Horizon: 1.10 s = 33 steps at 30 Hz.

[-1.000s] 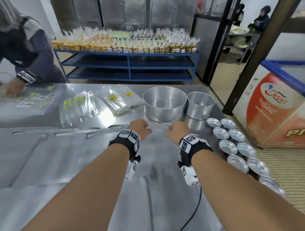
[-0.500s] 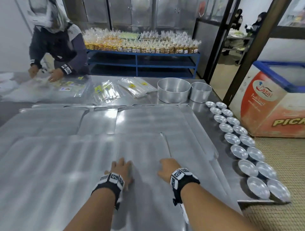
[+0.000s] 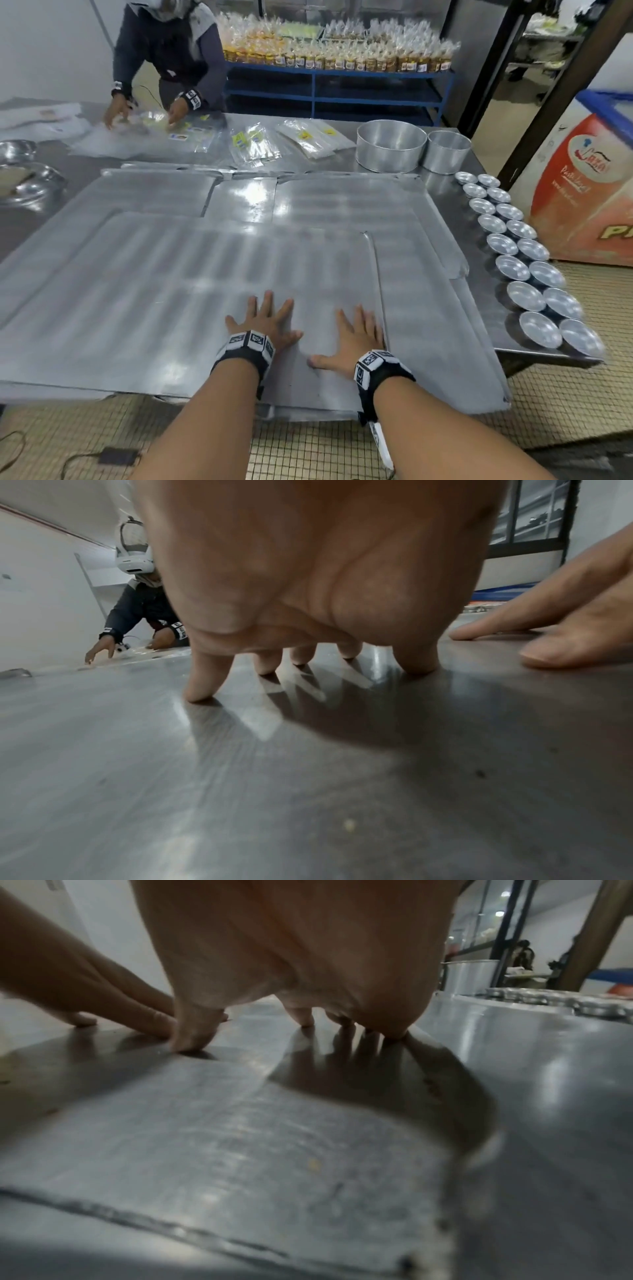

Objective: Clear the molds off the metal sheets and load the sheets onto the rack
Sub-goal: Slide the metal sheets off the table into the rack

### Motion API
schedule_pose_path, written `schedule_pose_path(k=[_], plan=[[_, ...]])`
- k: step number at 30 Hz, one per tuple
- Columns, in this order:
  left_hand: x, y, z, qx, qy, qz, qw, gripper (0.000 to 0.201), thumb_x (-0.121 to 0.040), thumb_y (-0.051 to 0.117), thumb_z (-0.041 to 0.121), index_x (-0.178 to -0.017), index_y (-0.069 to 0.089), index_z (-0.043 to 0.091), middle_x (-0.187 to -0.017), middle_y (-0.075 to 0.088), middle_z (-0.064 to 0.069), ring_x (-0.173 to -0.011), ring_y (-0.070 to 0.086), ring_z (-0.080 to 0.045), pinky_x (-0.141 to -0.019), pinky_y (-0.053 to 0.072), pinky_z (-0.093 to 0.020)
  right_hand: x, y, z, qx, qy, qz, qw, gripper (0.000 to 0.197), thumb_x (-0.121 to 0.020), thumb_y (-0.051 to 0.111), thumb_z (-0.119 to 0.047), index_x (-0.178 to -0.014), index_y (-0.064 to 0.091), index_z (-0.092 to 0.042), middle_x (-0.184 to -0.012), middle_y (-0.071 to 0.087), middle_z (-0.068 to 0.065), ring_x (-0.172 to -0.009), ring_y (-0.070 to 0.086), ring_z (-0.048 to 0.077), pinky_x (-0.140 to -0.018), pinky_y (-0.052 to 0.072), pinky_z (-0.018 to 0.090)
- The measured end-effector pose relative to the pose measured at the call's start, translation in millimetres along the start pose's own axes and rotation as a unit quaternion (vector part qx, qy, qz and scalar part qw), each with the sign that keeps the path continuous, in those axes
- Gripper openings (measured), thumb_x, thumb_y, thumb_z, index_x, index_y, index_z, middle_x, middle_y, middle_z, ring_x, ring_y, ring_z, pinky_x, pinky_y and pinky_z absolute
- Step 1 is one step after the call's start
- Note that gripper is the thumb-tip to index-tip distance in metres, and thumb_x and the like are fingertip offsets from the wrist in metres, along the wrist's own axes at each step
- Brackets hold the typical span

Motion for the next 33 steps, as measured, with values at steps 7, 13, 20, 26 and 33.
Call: schedule_pose_path(k=[7, 13, 20, 26, 33], plan=[[3.1, -13.8, -17.2, -0.012, 0.035, 0.035, 0.999, 0.074, -0.079, 0.050, 0.074, -0.143, 0.021, 0.049, -0.158, 0.011, 0.006, -0.147, 0.013, -0.021, -0.104, 0.026, -0.062, 1.0, -3.4, -4.1, -0.002, 0.019, -0.011, 1.000, 0.133, -0.058, 0.067, -0.083, -0.157, -0.007, -0.035, -0.163, -0.025, 0.002, -0.150, -0.023, 0.028, -0.123, -0.007, 0.045], [-12.9, -41.0, -96.4, -0.030, 0.076, 0.059, 0.995, 0.050, -0.089, 0.057, 0.050, -0.137, 0.044, 0.044, -0.148, 0.038, 0.009, -0.136, 0.036, -0.025, -0.103, 0.036, -0.052, -8.6, -26.5, -43.6, 0.017, 0.153, -0.037, 0.987, 0.114, -0.055, 0.084, -0.050, -0.151, 0.025, -0.033, -0.160, 0.012, 0.008, -0.149, 0.008, 0.037, -0.118, 0.023, 0.054], [-31.6, -67.4, -233.3, -0.050, 0.035, 0.055, 0.997, 0.062, -0.083, 0.056, 0.067, -0.139, 0.040, 0.046, -0.142, 0.041, 0.007, -0.134, 0.039, -0.026, -0.104, 0.039, -0.051, -20.7, 17.6, -146.0, -0.107, 0.281, 0.066, 0.952, 0.065, -0.047, 0.058, -0.060, -0.108, 0.055, -0.035, -0.143, 0.038, 0.004, -0.134, 0.025, 0.032, -0.104, 0.025, 0.056], [-27.2, -77.7, -335.0, -0.071, -0.019, 0.072, 0.995, 0.075, -0.080, 0.047, 0.078, -0.145, 0.029, 0.046, -0.157, 0.020, 0.000, -0.143, 0.022, -0.030, -0.110, 0.031, -0.056, 6.3, 65.3, -240.6, -0.207, 0.359, 0.104, 0.904, 0.115, -0.064, 0.062, -0.078, -0.156, 0.005, -0.038, -0.163, -0.023, 0.009, -0.147, -0.027, 0.039, -0.110, -0.012, 0.071], [-27.5, -90.4, -405.1, 0.074, -0.187, 0.061, 0.978, 0.108, -0.040, 0.069, 0.088, -0.127, 0.039, 0.032, -0.139, 0.035, -0.015, -0.125, 0.037, -0.045, -0.096, 0.038, -0.063, 6.2, 84.8, -268.1, -0.204, 0.373, 0.095, 0.900, 0.123, -0.058, 0.053, -0.091, -0.155, -0.005, -0.043, -0.161, -0.030, 0.010, -0.146, -0.029, 0.040, -0.107, -0.012, 0.075]])
Point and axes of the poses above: each hand's wrist, its own x-axis away from the middle knuckle, its own y-axis out of the palm, z = x × y, the point moved 1 cm from there along -x, towards the middle knuckle
